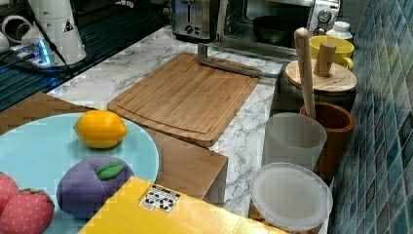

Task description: Close the oven.

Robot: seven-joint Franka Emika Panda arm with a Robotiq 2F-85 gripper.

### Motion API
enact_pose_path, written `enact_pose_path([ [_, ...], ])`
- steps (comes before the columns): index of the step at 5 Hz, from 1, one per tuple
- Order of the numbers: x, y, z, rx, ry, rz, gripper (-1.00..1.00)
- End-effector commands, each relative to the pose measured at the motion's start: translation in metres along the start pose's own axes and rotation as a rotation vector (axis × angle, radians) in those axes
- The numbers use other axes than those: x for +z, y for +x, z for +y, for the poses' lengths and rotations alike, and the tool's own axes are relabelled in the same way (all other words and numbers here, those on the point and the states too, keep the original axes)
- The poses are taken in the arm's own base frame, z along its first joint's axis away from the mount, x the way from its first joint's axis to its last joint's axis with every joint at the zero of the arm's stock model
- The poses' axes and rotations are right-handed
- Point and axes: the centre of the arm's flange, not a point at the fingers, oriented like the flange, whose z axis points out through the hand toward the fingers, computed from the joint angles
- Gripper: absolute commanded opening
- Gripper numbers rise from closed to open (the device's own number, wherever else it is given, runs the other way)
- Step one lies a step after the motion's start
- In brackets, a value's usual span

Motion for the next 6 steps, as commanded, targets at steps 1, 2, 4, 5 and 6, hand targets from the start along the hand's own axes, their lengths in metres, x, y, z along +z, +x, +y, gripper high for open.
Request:
enact_pose_path([
  [1, 0.0, -0.002, -0.003, -0.008, 0.001, 0.003, -1.0],
  [2, 0.025, 0.012, 0.005, -0.134, 0.028, -0.071, -1.0],
  [4, 0.085, 0.04, 0.063, -0.298, 0.242, -0.115, -1.0],
  [5, 0.107, 0.054, 0.072, -0.437, 0.352, -0.165, -1.0],
  [6, 0.125, 0.054, 0.06, -0.561, 0.437, -0.206, -1.0],
])
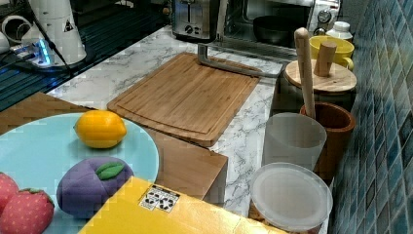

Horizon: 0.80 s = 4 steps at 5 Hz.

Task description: Close the oven.

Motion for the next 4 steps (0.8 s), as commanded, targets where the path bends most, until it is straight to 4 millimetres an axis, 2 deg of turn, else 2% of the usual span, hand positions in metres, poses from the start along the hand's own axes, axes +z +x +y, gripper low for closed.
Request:
enact_pose_path([
  [1, 0.064, 0.001, 0.045, -0.195, 0.216, -0.118, -1.0],
  [2, 0.085, -0.002, 0.031, -0.293, 0.286, -0.117, -1.0],
  [3, 0.104, -0.001, 0.026, -0.336, 0.383, -0.115, -1.0],
  [4, 0.112, 0.002, 0.018, -0.337, 0.432, -0.056, -1.0],
])
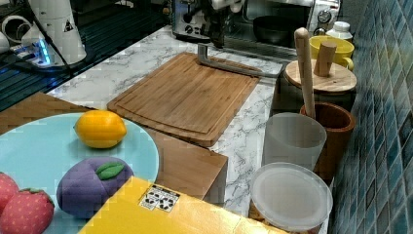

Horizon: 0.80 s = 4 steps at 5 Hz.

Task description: Close the oven.

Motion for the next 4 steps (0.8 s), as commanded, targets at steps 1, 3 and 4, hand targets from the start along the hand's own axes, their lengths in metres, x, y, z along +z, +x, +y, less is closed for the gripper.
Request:
enact_pose_path([
  [1, 0.052, 0.015, -0.074, -0.171, 0.054, 0.045, -1.0],
  [3, 0.069, 0.033, -0.048, -0.048, 0.016, 0.174, -1.0],
  [4, 0.067, 0.04, -0.035, -0.023, -0.016, 0.179, -1.0],
])
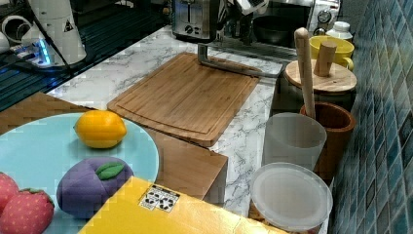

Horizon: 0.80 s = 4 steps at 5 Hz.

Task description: Close the oven.

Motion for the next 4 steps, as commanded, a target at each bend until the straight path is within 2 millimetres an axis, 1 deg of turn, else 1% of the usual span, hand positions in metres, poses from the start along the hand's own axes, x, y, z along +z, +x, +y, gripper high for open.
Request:
enact_pose_path([
  [1, -0.011, 0.022, 0.043, 0.071, -0.096, 0.033, -1.0],
  [2, -0.005, 0.023, 0.036, 0.072, -0.046, 0.007, -1.0],
  [3, -0.009, 0.022, 0.026, 0.069, 0.064, -0.017, -1.0],
  [4, -0.002, 0.022, 0.016, 0.059, 0.078, -0.041, -1.0],
])
